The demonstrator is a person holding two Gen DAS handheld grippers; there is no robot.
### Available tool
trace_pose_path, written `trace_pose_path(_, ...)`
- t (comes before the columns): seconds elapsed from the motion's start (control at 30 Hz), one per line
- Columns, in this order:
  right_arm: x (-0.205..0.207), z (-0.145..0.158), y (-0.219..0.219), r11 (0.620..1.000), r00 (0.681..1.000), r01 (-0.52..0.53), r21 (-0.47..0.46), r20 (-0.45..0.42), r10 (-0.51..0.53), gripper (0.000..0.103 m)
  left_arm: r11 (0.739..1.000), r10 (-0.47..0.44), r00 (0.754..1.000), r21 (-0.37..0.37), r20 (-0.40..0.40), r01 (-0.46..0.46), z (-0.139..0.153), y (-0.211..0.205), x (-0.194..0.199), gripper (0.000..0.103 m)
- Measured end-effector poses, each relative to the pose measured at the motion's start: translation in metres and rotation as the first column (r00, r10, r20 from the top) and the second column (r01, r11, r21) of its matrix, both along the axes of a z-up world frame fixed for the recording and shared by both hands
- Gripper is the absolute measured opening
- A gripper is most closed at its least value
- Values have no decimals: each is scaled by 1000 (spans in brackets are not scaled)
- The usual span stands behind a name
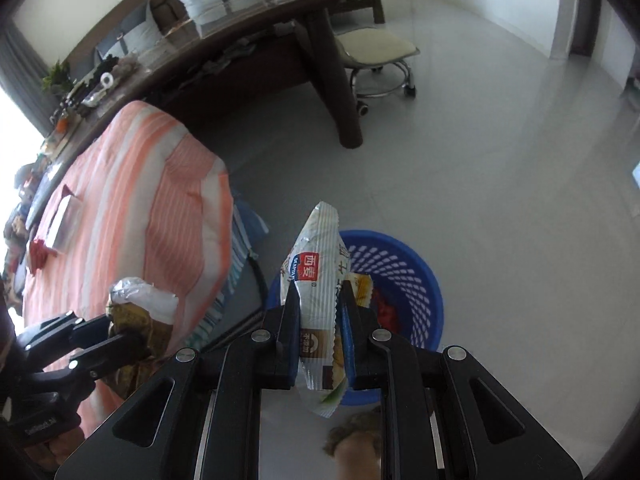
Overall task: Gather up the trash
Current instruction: 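Open both tools to drop the wrapper and chip packet into the wastebasket, then move both tools back toward the table with the red can and container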
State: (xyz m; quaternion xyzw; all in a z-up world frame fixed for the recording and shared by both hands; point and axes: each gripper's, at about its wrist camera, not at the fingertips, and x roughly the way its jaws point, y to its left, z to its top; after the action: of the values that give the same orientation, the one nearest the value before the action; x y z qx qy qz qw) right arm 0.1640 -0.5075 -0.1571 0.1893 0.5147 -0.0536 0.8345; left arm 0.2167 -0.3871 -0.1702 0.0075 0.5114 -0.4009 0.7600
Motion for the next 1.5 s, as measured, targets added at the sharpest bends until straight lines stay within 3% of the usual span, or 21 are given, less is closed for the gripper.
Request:
trace_pose_path(0.2,6,-43,-33,996,997,60,65,-57,-56,16,997,-12,1000,75,4,11,-42,-40,15,31)
trace_pose_path(0.23,9,-50,-36,995,996,70,75,-69,-65,17,996,-10,1000,86,5,10,-48,-45,18,39)
trace_pose_path(0.3,12,-64,-44,990,992,88,112,-95,-77,25,995,-8,1000,104,10,7,-55,-51,19,58)
trace_pose_path(0.33,14,-70,-48,986,991,99,133,-103,-85,39,995,-3,1000,100,18,2,-56,-51,17,59)
trace_pose_path(0.4,15,-74,-55,983,988,124,136,-107,-110,54,996,6,1000,84,31,-9,-52,-48,16,59)
trace_pose_path(0.5,10,-65,-60,985,988,140,96,-78,-133,55,998,13,996,55,93,-18,-37,-39,8,59)
trace_pose_path(0.57,5,-56,-56,990,990,136,30,-52,-134,61,999,17,990,42,139,-24,-21,-28,0,59)
trace_pose_path(0.73,-7,-17,-21,984,994,102,-149,39,-98,89,997,73,968,0,239,-75,23,23,-21,60)
trace_pose_path(0.8,-14,4,1,970,993,90,-225,100,-69,94,993,109,958,7,265,-115,34,50,-28,64)
trace_pose_path(0.93,-31,42,55,936,979,81,-342,202,-11,101,975,203,933,30,296,-222,48,106,-39,68)
trace_pose_path(1.0,-36,56,82,933,971,68,-353,239,20,102,960,247,913,45,324,-276,54,132,-44,76)
trace_pose_path(1.13,-42,73,132,940,952,29,-340,297,78,102,919,329,866,85,376,-385,60,182,-52,77)
trace_pose_path(1.3,-38,69,190,949,941,-56,-309,300,153,102,855,424,802,105,421,-507,69,238,-60,77)
trace_pose_path(1.5,-35,56,236,942,944,-110,-318,263,199,102,821,456,743,90,489,-564,80,270,-69,77)
